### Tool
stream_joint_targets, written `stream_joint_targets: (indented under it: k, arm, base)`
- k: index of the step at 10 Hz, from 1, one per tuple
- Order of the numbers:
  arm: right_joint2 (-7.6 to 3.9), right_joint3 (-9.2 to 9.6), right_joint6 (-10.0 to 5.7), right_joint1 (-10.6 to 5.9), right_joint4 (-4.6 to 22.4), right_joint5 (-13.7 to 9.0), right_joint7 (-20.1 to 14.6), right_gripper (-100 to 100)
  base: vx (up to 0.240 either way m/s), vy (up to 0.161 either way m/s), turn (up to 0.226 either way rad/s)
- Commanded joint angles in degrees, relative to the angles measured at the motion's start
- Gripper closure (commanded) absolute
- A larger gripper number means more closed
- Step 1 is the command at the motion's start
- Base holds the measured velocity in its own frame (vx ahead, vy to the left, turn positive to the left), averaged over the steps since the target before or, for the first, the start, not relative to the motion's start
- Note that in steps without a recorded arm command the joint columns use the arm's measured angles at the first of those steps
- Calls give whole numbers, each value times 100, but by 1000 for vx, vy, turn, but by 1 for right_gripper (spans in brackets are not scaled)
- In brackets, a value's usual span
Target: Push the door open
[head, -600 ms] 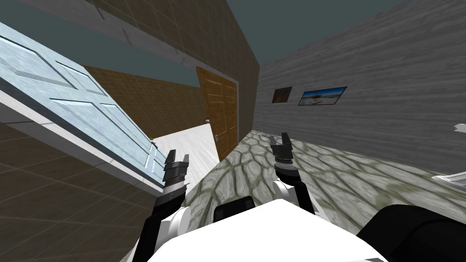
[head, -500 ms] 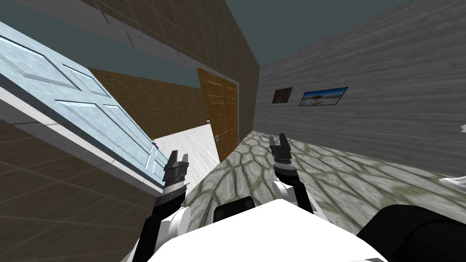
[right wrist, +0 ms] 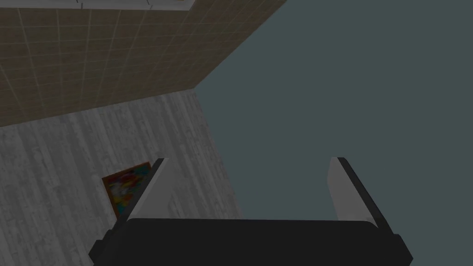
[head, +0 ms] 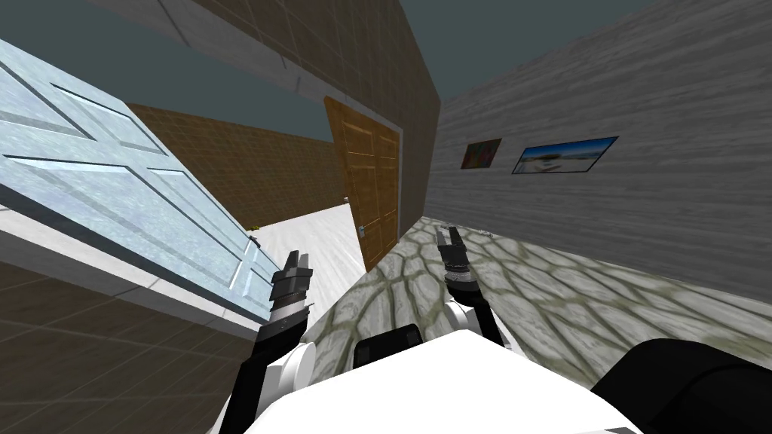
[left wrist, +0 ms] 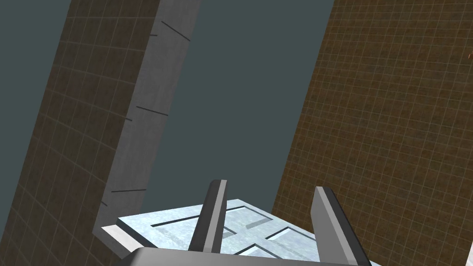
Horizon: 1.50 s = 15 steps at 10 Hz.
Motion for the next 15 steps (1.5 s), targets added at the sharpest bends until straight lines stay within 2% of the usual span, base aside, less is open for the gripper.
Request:
stream_joint_targets:
  k: [1, 3, 5, 9, 10, 15]
  arm:
    - [-45, 78, -5, -48, 168, -23, -12, -100]
    - [-82, 171, -25, -87, 341, -38, -19, -100]
    - [-155, 381, -70, -174, 732, -72, -33, -100]
    - [-228, 610, -119, -268, 1158, -108, -48, -100]
    - [-263, 729, -144, -318, 1380, -127, -56, -100]
    - [-348, 1044, -212, -448, 1966, -177, -78, -100]
  base:
    - [134, 8, 54]
    - [96, 5, 45]
    - [125, 11, 96]
    - [136, 0, 57]
    - [137, 4, 92]
    - [111, -4, 60]
